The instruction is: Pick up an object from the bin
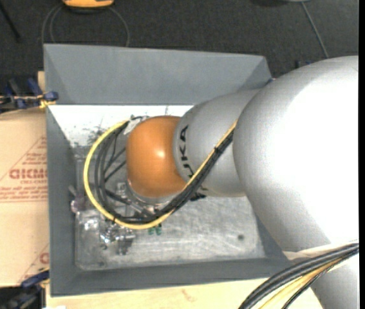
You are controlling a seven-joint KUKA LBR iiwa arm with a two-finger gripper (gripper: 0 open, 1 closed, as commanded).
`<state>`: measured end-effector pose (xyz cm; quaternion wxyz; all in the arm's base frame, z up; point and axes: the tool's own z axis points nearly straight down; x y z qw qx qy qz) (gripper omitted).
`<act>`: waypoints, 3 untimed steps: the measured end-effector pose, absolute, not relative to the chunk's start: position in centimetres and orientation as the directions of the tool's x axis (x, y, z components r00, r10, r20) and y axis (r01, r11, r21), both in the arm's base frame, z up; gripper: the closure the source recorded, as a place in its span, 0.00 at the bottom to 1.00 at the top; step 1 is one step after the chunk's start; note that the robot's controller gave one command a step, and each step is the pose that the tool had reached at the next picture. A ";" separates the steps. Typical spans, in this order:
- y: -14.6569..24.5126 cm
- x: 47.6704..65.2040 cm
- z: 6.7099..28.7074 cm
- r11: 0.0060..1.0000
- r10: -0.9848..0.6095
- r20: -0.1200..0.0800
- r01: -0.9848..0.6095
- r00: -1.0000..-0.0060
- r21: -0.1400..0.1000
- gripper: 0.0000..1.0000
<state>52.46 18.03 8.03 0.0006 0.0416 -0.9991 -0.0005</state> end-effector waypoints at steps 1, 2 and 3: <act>20.8 52.5 7.4 1.000 0.015 -0.012 0.015 -1.000 -0.001 0.00; 20.8 52.7 7.5 1.000 0.017 -0.016 0.017 -1.000 0.000 1.00; 18.8 53.2 28.4 0.975 -0.222 -0.011 -0.222 -0.975 0.000 1.00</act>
Offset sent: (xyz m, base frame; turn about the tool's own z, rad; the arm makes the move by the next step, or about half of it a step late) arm -0.0039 0.0304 -0.0103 0.0986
